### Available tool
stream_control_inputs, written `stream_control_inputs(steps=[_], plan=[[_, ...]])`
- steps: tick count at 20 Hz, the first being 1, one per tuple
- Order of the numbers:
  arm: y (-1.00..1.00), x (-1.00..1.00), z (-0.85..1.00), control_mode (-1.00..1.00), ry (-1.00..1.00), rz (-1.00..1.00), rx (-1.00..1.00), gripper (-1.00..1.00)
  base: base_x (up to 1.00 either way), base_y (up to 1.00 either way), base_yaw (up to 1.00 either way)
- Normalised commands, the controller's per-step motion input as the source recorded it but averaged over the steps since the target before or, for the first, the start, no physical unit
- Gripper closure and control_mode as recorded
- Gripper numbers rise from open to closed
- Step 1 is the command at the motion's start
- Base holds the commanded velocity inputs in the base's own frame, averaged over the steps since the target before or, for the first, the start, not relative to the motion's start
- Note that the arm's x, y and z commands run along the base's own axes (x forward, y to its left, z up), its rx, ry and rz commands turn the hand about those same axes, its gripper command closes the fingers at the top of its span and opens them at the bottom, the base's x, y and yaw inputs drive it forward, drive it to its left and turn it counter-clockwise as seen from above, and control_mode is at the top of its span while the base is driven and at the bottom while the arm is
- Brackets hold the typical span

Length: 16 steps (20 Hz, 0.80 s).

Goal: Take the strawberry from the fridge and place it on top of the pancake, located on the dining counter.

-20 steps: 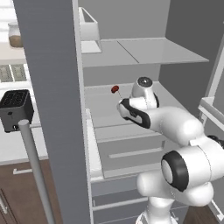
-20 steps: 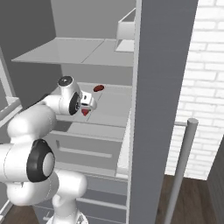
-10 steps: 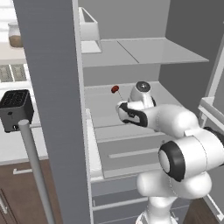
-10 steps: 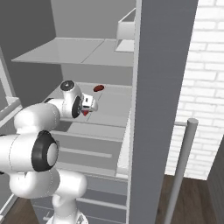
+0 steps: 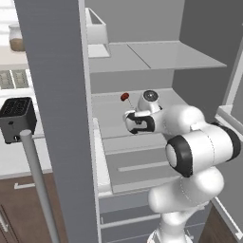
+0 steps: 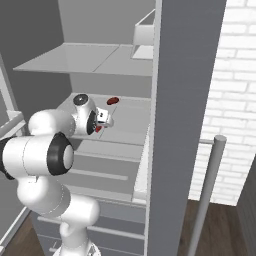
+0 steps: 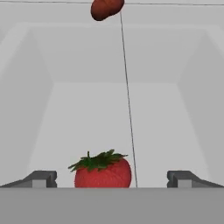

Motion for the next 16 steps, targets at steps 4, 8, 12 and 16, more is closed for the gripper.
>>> stream_control_inputs(steps=[4,8,12,16], plan=[[0.05,0.03,-0.26,-1.0,0.0,0.0,0.0,-1.0,0.0,0.0,0.0],[0.02,0.02,-0.36,-1.0,0.02,-0.01,0.0,-1.0,0.0,0.0,0.0],[0.0,0.01,-0.2,-1.0,0.0,0.0,0.0,-1.0,0.0,0.0,0.0],[0.0,0.07,-0.23,-1.0,-0.01,0.0,0.0,1.0,0.0,0.0,0.0]])
